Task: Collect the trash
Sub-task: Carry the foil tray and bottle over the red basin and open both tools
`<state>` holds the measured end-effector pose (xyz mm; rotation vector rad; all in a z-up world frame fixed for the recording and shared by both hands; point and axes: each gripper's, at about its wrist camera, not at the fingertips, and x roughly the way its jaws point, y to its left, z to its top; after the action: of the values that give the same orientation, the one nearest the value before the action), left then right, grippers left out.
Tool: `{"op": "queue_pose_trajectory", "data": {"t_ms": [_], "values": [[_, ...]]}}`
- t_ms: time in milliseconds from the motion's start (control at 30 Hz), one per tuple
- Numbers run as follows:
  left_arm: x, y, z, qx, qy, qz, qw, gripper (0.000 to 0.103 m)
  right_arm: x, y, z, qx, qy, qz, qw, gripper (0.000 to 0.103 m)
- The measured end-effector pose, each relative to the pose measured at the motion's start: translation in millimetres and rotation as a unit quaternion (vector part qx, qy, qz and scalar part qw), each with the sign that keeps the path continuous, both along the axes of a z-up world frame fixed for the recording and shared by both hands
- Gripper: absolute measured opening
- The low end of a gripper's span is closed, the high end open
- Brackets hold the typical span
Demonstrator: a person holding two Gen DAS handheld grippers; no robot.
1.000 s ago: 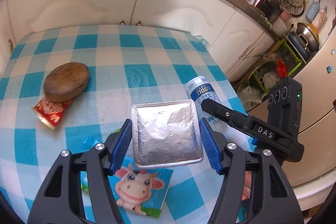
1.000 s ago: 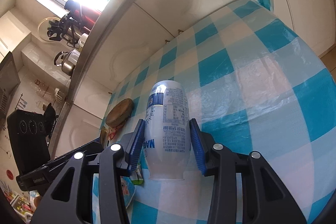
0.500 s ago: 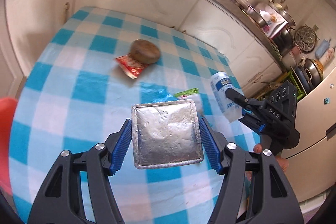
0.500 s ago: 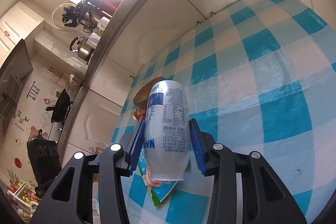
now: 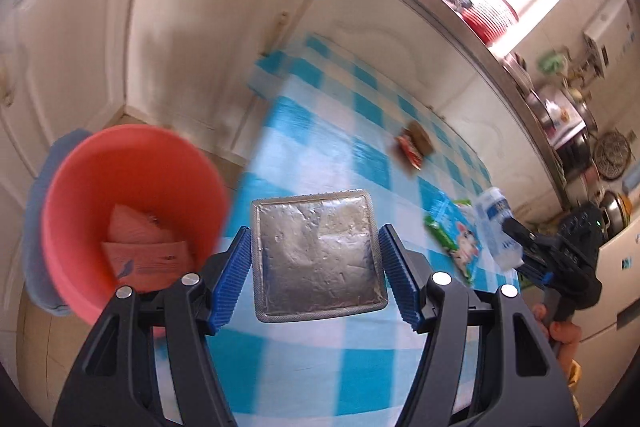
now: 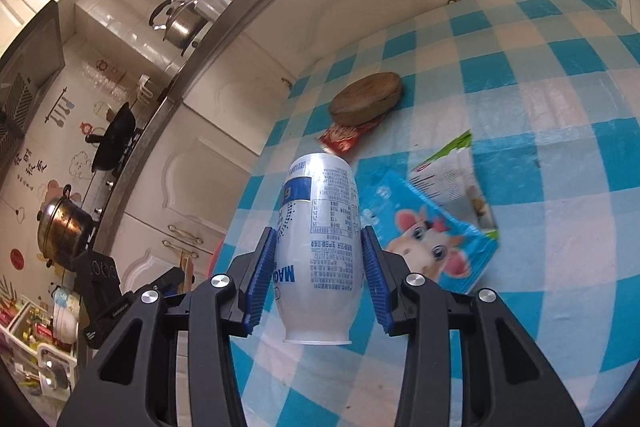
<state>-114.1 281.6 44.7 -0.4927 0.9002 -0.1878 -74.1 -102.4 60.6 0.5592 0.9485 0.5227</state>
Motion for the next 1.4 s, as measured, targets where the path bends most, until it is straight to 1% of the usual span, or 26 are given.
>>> {"op": "queue_pose_trajectory", "data": {"t_ms": [133,300,433,533,633,700,767,1000,1167,1400], "values": [[-13.5,43.6,-7.5,-0.004,0.005,0.048,0.9988,0.065,-7.2,40.2,8.9,0.000,0.011,0.037,0.999,0.044],[-24.8,78.4,-14.4,-0.007,0.008,0.087,0.9961,0.065,-2.5,105.2,16.5,-0.020,0.016,0.105,0.994,0.044],[-29.3,94.8,-17.5,-0.009,0.005,0.118,0.9929,0.065,3.2,155.8,21.8,-0.031,0.014,0.165,0.986,0.044],[-31.8,103.9,-21.8,-0.005,0.006,0.138,0.9905,0.065,10.6,192.1,22.3,-0.043,0.014,0.209,0.977,0.044],[-32.8,111.4,-27.9,-0.014,0.011,0.153,0.9880,0.065,18.5,222.2,21.8,-0.052,0.013,0.240,0.969,0.044],[-30.7,114.1,-31.9,-0.012,0.015,0.158,0.9872,0.065,23.4,241.8,20.8,-0.068,0.006,0.253,0.965,0.044],[-27.2,116.9,-37.6,-0.017,0.024,0.163,0.9862,0.065,30.1,260.2,16.0,-0.071,0.009,0.264,0.962,0.044],[-10.1,116.5,-53.6,-0.011,0.048,0.154,0.9868,0.065,40.6,310.7,-3.2,-0.110,0.004,0.297,0.949,0.044],[1.9,111.6,-67.0,0.003,0.069,0.145,0.9871,0.065,48.9,326.8,-19.2,-0.129,0.008,0.304,0.944,0.044],[12.8,109.7,-85.2,0.020,0.100,0.145,0.9842,0.065,57.9,330.9,-34.6,-0.144,0.014,0.303,0.942,0.045]]}}
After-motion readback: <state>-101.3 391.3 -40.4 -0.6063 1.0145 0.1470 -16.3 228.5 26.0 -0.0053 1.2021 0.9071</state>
